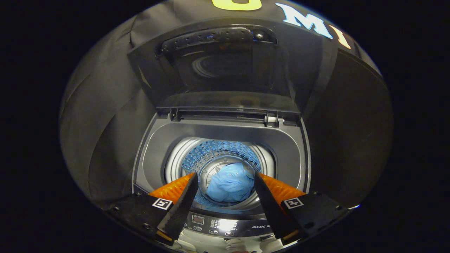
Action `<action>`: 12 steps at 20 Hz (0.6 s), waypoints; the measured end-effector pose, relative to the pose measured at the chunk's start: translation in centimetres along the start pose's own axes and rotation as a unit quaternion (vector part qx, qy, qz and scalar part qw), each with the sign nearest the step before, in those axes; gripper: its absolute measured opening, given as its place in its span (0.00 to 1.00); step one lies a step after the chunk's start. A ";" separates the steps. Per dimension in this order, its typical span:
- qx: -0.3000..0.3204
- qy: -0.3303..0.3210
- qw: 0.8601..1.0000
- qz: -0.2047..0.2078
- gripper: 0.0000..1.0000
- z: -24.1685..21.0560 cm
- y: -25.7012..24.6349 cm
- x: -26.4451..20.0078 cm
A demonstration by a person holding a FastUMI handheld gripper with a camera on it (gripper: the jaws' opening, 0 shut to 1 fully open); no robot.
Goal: Put the clothes into the washing machine and then close the washing machine lid.
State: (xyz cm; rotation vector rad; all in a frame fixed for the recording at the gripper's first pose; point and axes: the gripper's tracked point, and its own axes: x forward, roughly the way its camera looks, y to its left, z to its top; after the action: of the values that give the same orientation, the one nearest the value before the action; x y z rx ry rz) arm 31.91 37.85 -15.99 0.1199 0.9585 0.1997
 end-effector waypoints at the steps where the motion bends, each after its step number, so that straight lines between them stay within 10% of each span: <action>1: 0.003 -0.001 1.000 0.002 0.99 0.2 0.1 -0.2; 12: -0.010 -0.052 0.998 0.042 0.99 1.5 2.1 -6.4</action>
State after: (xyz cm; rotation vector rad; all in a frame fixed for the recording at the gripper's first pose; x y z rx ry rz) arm 29.36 38.49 -9.61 0.1514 0.8485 0.2782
